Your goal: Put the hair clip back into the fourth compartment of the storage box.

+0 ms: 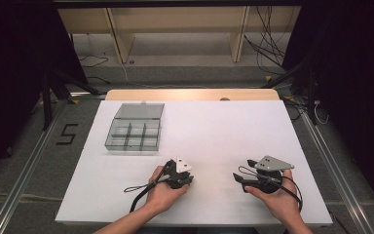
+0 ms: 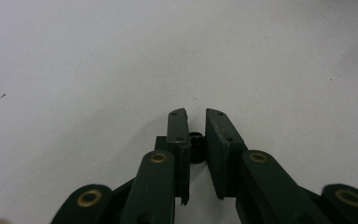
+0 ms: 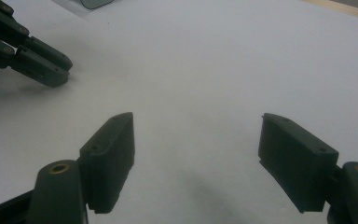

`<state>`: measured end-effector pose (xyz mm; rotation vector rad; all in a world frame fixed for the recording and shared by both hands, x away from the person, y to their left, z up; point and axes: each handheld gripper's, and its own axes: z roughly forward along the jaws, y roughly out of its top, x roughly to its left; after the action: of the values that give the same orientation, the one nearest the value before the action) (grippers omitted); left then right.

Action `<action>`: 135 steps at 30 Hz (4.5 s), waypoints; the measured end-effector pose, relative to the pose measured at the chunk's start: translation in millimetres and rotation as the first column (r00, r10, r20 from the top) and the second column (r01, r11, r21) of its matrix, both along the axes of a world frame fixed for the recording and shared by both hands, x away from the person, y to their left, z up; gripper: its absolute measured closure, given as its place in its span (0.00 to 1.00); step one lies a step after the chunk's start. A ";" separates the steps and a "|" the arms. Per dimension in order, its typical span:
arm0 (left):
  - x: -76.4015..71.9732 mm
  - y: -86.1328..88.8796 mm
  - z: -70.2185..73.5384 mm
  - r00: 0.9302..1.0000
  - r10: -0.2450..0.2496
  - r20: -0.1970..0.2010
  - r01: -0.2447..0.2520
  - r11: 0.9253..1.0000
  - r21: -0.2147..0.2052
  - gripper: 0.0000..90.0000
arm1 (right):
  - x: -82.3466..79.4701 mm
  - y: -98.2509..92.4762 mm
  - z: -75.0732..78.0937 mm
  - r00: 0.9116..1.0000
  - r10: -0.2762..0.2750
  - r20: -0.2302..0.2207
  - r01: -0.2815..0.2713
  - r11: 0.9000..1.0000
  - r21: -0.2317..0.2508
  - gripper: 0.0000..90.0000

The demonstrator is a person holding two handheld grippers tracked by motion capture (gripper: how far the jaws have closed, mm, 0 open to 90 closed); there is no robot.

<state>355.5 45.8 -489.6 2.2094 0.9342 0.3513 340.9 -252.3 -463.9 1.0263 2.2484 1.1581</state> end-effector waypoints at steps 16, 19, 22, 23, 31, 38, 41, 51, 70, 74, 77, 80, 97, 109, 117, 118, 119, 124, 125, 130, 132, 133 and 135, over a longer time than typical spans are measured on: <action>1.6 3.1 2.3 1.000 -0.001 0.011 0.001 1.000 -0.021 0.88 | 0.4 0.1 -0.3 1.000 -0.001 0.000 0.001 1.000 -0.001 0.31; 2.3 4.5 3.8 1.000 -0.001 0.012 0.001 1.000 -0.019 0.88 | 0.5 0.1 -0.6 1.000 0.000 -0.001 0.000 1.000 -0.001 0.31; 3.3 6.2 5.0 1.000 -0.001 0.013 0.001 1.000 -0.018 0.88 | 0.5 0.1 -0.6 1.000 0.000 -0.001 0.000 1.000 -0.001 0.31; 3.4 6.6 5.3 1.000 0.003 0.014 -0.002 1.000 -0.022 0.88 | 0.5 0.1 -0.6 1.000 0.000 -0.001 0.000 1.000 -0.001 0.31; 5.6 11.4 8.5 1.000 0.001 0.024 0.000 1.000 -0.026 0.88 | 0.6 0.0 -0.8 1.000 -0.002 -0.002 0.002 1.000 -0.001 0.31; 6.8 14.3 10.6 1.000 0.005 0.023 -0.004 0.999 -0.033 0.88 | 0.6 -0.1 -0.7 1.000 -0.003 -0.002 0.003 1.000 -0.001 0.31; 7.8 16.3 12.2 1.000 0.005 0.024 -0.004 0.999 -0.031 0.88 | 0.6 -0.3 -0.8 1.000 -0.002 -0.002 0.002 1.000 -0.001 0.31; 10.8 24.6 16.0 0.999 0.018 0.029 -0.017 0.999 -0.032 0.88 | 0.8 0.1 -1.0 1.000 -0.002 -0.006 0.002 1.000 -0.003 0.31; 17.0 38.4 23.6 0.998 0.037 0.047 -0.036 0.999 -0.032 0.88 | 0.8 -0.1 -1.1 1.000 -0.005 -0.006 0.004 1.000 -0.004 0.31; 19.4 41.6 24.7 0.997 0.050 0.051 -0.048 0.998 -0.038 0.88 | 0.8 -0.1 -1.3 1.000 -0.005 -0.007 0.005 1.000 -0.005 0.31; 20.9 43.9 25.0 0.997 0.060 0.055 -0.058 0.997 -0.042 0.88 | 0.7 -0.3 -1.2 1.000 -0.005 -0.006 0.005 1.000 -0.005 0.31; 22.1 46.4 25.9 0.996 0.063 0.058 -0.061 0.997 -0.038 0.88 | 0.8 -0.3 -1.2 1.000 -0.005 -0.006 0.005 1.000 -0.004 0.31; 26.1 55.0 29.9 0.994 0.084 0.065 -0.081 0.996 -0.047 0.88 | 0.7 0.0 -1.3 1.000 0.001 -0.007 -0.001 1.000 0.004 0.31; 28.5 61.3 33.4 0.992 0.100 0.075 -0.096 0.994 -0.058 0.88 | 0.7 0.1 -1.0 1.000 0.001 -0.009 -0.001 1.000 0.019 0.31; 30.0 66.1 35.1 0.991 0.112 0.078 -0.108 0.992 -0.060 0.88 | 0.7 0.4 -1.4 1.000 0.001 -0.008 -0.001 1.000 0.017 0.31; 30.2 66.8 35.3 0.991 0.112 0.079 -0.108 0.993 -0.056 0.88 | 0.7 0.4 -1.4 1.000 0.002 -0.008 -0.001 1.000 0.017 0.31; 30.5 67.4 35.4 0.990 0.114 0.080 -0.109 0.992 -0.057 0.88 | 0.7 0.5 -1.4 1.000 0.002 -0.008 -0.002 1.000 0.017 0.31; 31.6 70.1 35.7 0.990 0.119 0.082 -0.114 0.992 -0.058 0.88 | 0.7 0.5 -1.5 1.000 0.002 -0.008 -0.002 1.000 0.017 0.31; 31.7 70.8 36.0 0.989 0.119 0.083 -0.115 0.992 -0.055 0.88 | 0.8 0.5 -1.5 1.000 0.001 -0.009 -0.001 1.000 0.017 0.31; 32.9 73.1 36.3 0.988 0.125 0.090 -0.120 0.991 -0.055 0.88 | 0.8 0.6 -1.6 1.000 0.004 -0.009 -0.003 1.000 0.018 0.31; 33.2 73.9 36.4 0.988 0.127 0.088 -0.123 0.991 -0.053 0.88 | 0.8 0.6 -1.7 1.000 0.004 -0.010 -0.004 1.000 0.017 0.31; 33.4 74.3 36.5 0.988 0.129 0.089 -0.124 0.991 -0.053 0.88 | 0.8 0.7 -1.8 1.000 0.003 -0.010 -0.002 1.000 0.018 0.31; 34.1 75.4 36.4 0.987 0.131 0.092 -0.126 0.991 -0.053 0.88 | 0.8 0.6 -1.7 1.000 0.002 -0.009 -0.002 1.000 0.018 0.31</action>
<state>389.6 121.3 -453.2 2.0766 1.0252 0.4858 341.7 -251.7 -465.6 1.0386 2.2507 1.1791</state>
